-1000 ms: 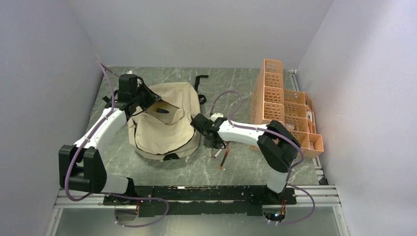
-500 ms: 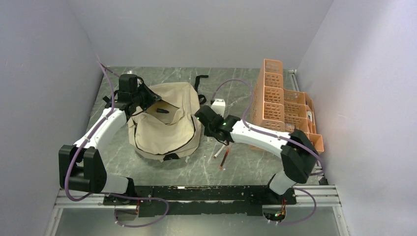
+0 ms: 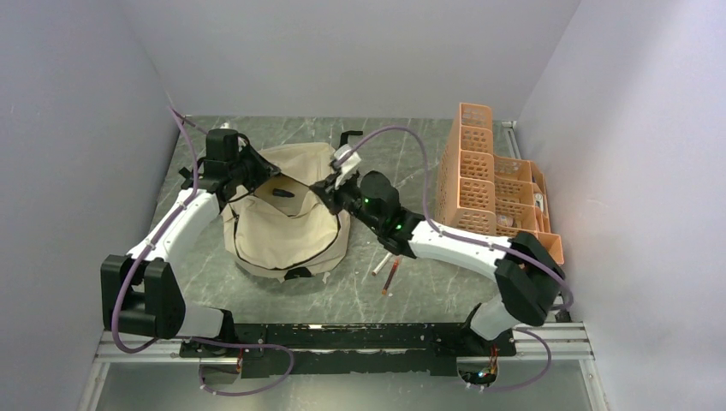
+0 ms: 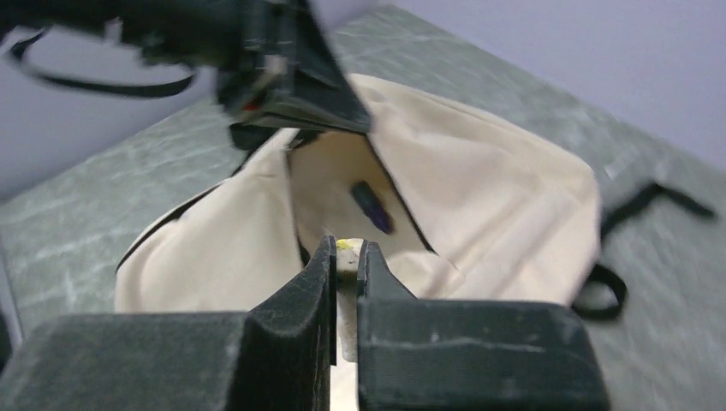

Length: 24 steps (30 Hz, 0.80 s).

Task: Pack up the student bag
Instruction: Place the stationery in the student bag.

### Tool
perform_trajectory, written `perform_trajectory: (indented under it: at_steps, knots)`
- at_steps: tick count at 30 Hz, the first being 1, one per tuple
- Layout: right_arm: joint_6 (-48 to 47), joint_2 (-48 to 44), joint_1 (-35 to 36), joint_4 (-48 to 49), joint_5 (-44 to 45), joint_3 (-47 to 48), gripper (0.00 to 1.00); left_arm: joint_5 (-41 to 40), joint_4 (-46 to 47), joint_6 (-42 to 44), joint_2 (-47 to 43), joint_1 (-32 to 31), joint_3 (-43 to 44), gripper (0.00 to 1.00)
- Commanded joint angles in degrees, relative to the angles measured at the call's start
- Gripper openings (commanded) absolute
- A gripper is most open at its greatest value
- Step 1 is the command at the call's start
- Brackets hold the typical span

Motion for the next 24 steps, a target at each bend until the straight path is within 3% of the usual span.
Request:
perform_trajectory:
  at_steps: [1, 6, 11, 24]
  knots:
    - [-17.5, 5.6, 0.3, 17.3, -21.9, 0.8, 0.0, 0.0, 0.6, 0.4, -2.7, 0.4, 1.1, 0.05]
    - [-30.1, 12.0, 0.2, 20.8, -37.8, 2.9, 0.0, 0.0, 0.2, 0.4, -3.6, 0.5, 0.7, 0.05]
    - [-37.2, 18.1, 0.3, 23.6, -44.8, 6.2, 0.0, 0.2, 0.3, 0.3, -4.3, 0.7, 0.2, 0.05]
    - [-53.2, 28.6, 0.2, 20.2, -34.4, 14.1, 0.0, 0.5, -0.1, -0.1, -5.2, 0.8, -0.3, 0.05]
